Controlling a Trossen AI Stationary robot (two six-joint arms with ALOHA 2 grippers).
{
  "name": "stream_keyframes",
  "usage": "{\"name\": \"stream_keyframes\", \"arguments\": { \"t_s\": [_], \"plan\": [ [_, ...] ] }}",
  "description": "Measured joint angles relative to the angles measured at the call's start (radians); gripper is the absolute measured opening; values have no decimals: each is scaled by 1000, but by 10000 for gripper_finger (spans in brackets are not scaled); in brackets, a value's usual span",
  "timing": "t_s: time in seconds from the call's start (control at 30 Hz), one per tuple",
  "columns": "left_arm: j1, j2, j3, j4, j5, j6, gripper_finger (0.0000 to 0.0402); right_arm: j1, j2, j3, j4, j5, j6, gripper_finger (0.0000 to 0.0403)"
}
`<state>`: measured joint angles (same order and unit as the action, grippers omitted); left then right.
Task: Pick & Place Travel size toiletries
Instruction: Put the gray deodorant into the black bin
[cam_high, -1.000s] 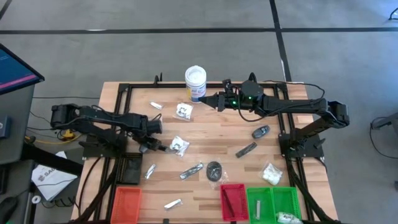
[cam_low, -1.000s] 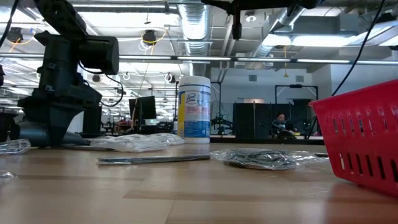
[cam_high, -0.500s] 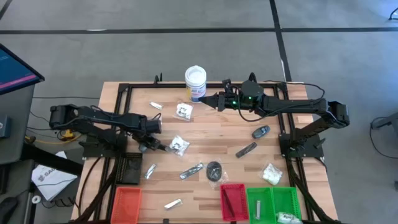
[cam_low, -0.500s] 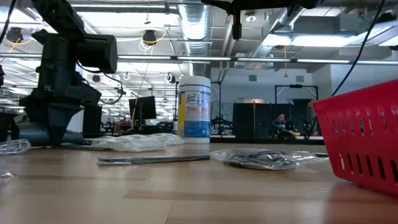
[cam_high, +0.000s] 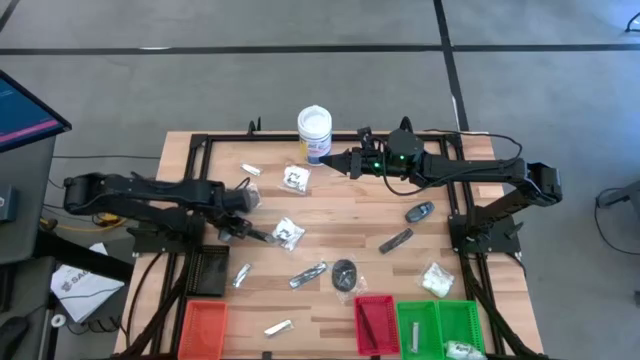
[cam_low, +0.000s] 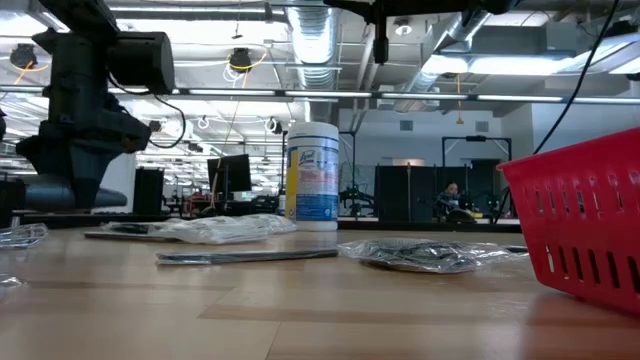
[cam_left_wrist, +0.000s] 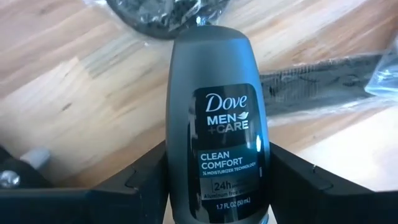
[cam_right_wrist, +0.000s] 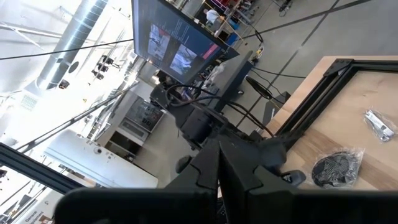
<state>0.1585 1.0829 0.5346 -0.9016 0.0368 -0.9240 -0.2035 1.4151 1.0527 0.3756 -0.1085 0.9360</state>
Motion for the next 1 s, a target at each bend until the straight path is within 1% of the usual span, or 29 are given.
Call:
{"name": "stream_keyframes", "arguments": {
  "t_s": [0.37,0.73,0.87,1.0],
  "plan": [
    [0,-144,17,-72,61,-100,204,0,0,0,1,0,0,0],
    [0,-152,206,-186,49,-85,204,-1,0,0,6,0,0,0],
    [-4,-152,267,-256,45,-109,204,0,0,0,6,0,0,0],
    [-46,-152,314,-310,42,-172,204,0,0,0,6,-3,8,0]
  ]
}}
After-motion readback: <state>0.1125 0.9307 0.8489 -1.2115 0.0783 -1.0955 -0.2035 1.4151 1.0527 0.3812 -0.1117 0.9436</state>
